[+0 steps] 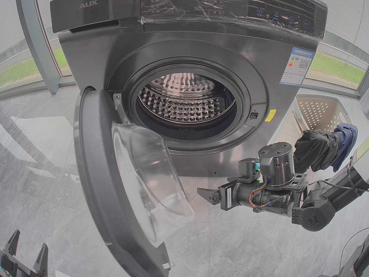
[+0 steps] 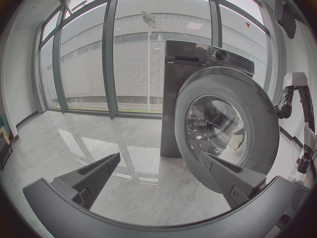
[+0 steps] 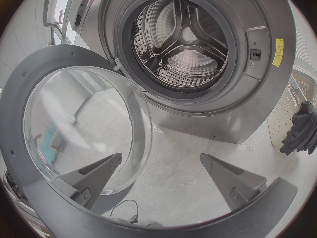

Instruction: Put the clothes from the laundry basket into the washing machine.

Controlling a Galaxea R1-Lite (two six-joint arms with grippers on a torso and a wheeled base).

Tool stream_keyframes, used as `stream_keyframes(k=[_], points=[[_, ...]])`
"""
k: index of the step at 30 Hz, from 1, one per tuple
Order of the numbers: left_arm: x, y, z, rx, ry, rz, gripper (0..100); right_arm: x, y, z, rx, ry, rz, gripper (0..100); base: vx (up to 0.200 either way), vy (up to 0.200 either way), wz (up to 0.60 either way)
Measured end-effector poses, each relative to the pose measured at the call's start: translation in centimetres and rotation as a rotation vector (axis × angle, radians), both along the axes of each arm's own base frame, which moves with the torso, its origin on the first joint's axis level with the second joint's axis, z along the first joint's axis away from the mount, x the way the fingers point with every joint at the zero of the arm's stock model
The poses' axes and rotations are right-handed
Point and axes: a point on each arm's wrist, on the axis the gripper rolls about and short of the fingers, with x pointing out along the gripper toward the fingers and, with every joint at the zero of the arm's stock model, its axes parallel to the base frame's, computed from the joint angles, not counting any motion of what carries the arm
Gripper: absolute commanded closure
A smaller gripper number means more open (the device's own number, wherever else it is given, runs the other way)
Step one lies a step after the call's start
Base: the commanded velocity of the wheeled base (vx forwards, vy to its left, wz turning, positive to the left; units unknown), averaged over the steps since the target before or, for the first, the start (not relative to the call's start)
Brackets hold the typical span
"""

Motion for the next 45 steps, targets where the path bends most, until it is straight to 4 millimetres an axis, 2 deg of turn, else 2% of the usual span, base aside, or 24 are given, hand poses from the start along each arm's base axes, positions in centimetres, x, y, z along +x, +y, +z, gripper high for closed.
stream_keyframes(k=[3,11,21,27,32,38,45], points=[[0.0,0.0,0.0,0.000,0.000,0.000,0,0.2,0.0,0.2,0.006,-0.007,-0.006,0,0.000,0.000,0.00],[0.0,0.0,0.0,0.000,0.000,0.000,0,1.0,0.6,-0.2,0.004,-0.021,-0.029,0,-0.200,0.000,0.00],[0.0,0.0,0.0,0.000,-0.001,0.000,0,1.2,3.4,-1.1,0.037,-0.041,0.005,0,-0.020,0.000,0.00],[0.0,0.0,0.0,0.000,0.000,0.000,0,0.4,5.4,-1.5,0.061,-0.034,0.047,0,0.000,0.000,0.00],[0.0,0.0,0.0,0.000,0.000,0.000,0,0.4,6.1,-1.2,0.089,-0.047,0.057,0,-0.080,0.000,0.00],[0.0,0.0,0.0,0.001,0.000,0.000,0,1.5,6.0,-0.8,0.104,-0.066,0.035,0,-0.133,0.000,0.00],[0.0,0.0,0.0,0.000,0.000,0.000,0,2.7,7.1,-1.8,0.108,-0.071,0.035,0,0.000,0.000,0.00]])
